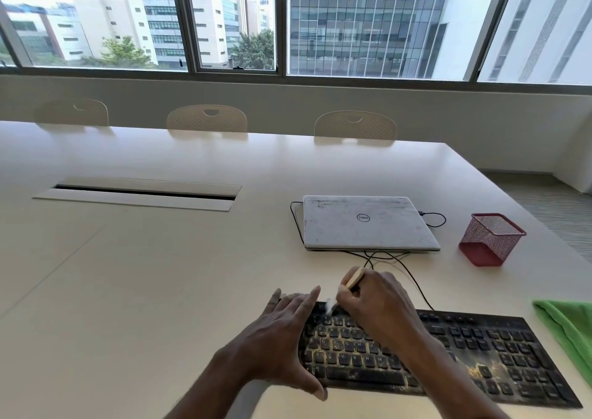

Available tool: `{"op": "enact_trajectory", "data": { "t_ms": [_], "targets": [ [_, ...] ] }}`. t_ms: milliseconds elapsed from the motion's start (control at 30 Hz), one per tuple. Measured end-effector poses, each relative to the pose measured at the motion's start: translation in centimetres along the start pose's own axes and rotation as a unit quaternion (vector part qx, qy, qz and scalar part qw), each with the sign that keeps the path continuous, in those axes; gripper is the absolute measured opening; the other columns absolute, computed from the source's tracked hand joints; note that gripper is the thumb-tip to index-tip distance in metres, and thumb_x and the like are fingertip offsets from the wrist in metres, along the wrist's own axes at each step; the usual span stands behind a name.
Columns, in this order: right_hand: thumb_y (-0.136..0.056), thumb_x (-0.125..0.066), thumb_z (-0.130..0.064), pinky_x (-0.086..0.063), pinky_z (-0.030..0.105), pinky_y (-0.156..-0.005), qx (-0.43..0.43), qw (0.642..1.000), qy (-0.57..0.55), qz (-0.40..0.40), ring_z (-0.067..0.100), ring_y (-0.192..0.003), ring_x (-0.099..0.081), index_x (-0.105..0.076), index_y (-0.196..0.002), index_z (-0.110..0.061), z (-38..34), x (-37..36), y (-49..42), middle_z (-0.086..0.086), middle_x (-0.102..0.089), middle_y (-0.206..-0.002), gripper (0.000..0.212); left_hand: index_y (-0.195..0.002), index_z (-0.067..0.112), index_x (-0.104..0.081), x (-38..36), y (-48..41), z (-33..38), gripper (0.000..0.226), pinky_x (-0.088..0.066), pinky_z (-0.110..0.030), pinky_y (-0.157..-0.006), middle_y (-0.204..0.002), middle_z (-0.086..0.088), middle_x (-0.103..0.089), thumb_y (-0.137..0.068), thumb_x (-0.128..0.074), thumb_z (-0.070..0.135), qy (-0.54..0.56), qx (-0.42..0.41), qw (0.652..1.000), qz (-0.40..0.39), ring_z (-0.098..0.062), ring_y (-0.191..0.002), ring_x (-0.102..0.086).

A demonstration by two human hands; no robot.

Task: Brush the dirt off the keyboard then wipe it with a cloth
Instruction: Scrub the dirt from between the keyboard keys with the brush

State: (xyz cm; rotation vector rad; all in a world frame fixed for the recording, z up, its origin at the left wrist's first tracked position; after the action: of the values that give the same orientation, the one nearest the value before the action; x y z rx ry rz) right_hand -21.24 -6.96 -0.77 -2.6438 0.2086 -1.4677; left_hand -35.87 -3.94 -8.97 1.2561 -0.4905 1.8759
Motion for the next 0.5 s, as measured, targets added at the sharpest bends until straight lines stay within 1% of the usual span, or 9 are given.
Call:
{"op": "enact_trajectory", "data": {
  "t_ms": [100,167,233,267,300,367,400,433,500],
  "targets": [
    [-0.097,-0.056,-0.030,-0.047,0.016,-0.050,0.000,0.999,0.014,-0.046,0.004,-0.045,-0.047,-0.064,-0.083,-0.020,0.2,-0.6,0.2,-0.006,-0.061,-0.063,0.019,-0.158,0.028,0.023,0.0,-0.2,0.4,0.150,0.023,-0.018,-0.116,-0.170,0.003,-0.006,-0.061,-0.079,0.079,0.005,-0.007,1.000,-0.004,0.002,-0.148,0.008],
    [-0.096,-0.056,-0.030,-0.046,0.015,-0.049,0.002,0.999,0.011,-0.034,0.004,-0.043,-0.047,-0.063,-0.082,-0.022,0.1,-0.2,0.2,-0.006,-0.060,-0.060,0.018,-0.158,0.027,0.022,0.0,-0.4,0.6,0.149,0.023,-0.013,-0.112,-0.170,0.003,-0.007,-0.062,-0.081,0.077,0.009,-0.010,1.000,-0.007,0.006,-0.143,0.007],
    [-0.098,-0.056,-0.028,-0.044,0.013,-0.049,0.003,1.000,-0.008,-0.003,0.000,-0.044,-0.053,-0.065,-0.086,-0.023,0.1,0.4,0.1,-0.007,-0.059,-0.058,0.016,-0.159,0.028,0.021,-0.1,-0.5,0.7,0.149,0.022,-0.009,-0.110,-0.170,0.003,-0.008,-0.062,-0.081,0.077,0.013,-0.009,1.000,-0.008,0.007,-0.141,0.006],
    [-0.099,-0.056,-0.027,-0.044,0.013,-0.049,0.003,1.000,-0.013,0.003,-0.003,-0.046,-0.054,-0.065,-0.087,-0.023,0.1,0.5,0.1,-0.008,-0.060,-0.058,0.015,-0.159,0.028,0.021,-0.1,-0.5,0.7,0.149,0.022,-0.008,-0.108,-0.170,0.004,-0.008,-0.062,-0.081,0.076,0.014,-0.008,1.000,-0.008,0.007,-0.140,0.006],
    [-0.100,-0.056,-0.027,-0.045,0.015,-0.049,0.003,1.000,-0.011,-0.004,-0.002,-0.046,-0.054,-0.065,-0.087,-0.022,0.2,0.4,0.1,-0.007,-0.061,-0.060,0.016,-0.159,0.028,0.020,-0.1,-0.5,0.8,0.149,0.022,-0.007,-0.108,-0.170,0.004,-0.008,-0.062,-0.081,0.076,0.014,-0.007,1.000,-0.009,0.007,-0.139,0.005],
    [-0.098,-0.055,-0.028,-0.050,0.022,-0.050,0.005,0.999,0.004,-0.040,0.005,-0.045,-0.049,-0.066,-0.084,-0.016,0.3,-0.4,0.2,-0.004,-0.064,-0.064,0.022,-0.159,0.027,0.020,0.1,-0.5,0.9,0.149,0.020,-0.008,-0.108,-0.170,0.004,-0.009,-0.062,-0.081,0.076,0.011,-0.006,1.000,-0.007,0.006,-0.139,0.003],
    [-0.097,-0.054,-0.028,-0.049,0.023,-0.051,0.004,0.999,0.009,-0.053,0.006,-0.046,-0.045,-0.066,-0.083,-0.013,0.4,-0.6,0.3,-0.003,-0.062,-0.063,0.024,-0.159,0.027,0.020,0.1,-0.5,0.9,0.148,0.018,-0.009,-0.110,-0.169,0.004,-0.010,-0.062,-0.082,0.076,0.010,-0.004,1.000,-0.008,0.005,-0.140,0.000],
    [-0.096,-0.054,-0.028,-0.048,0.022,-0.049,0.003,0.998,0.011,-0.059,0.006,-0.045,-0.043,-0.066,-0.082,-0.013,0.5,-0.7,0.3,-0.003,-0.060,-0.061,0.025,-0.159,0.027,0.019,0.2,-0.5,1.0,0.148,0.014,-0.012,-0.112,-0.169,0.004,-0.011,-0.063,-0.082,0.075,0.010,-0.002,1.000,-0.008,0.002,-0.144,-0.002],
    [-0.097,-0.054,-0.027,-0.045,0.018,-0.046,0.005,0.999,0.000,-0.042,0.006,-0.043,-0.043,-0.066,-0.082,-0.015,0.4,-0.2,0.2,-0.004,-0.059,-0.059,0.022,-0.159,0.028,0.019,0.3,-0.5,1.0,0.148,0.005,-0.017,-0.116,-0.168,0.005,-0.013,-0.062,-0.082,0.075,0.010,0.002,1.000,-0.008,-0.007,-0.151,-0.008]
  ]
}}
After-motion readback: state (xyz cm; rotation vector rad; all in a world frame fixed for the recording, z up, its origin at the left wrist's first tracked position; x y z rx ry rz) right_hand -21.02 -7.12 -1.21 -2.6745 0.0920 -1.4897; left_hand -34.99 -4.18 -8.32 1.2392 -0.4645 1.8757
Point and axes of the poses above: each hand's wrist, its own y-axis away from the middle knuckle, its own x-axis out of the back of the hand, z = x × y, the point moved 7 cm from there along -y, towards the middle knuckle
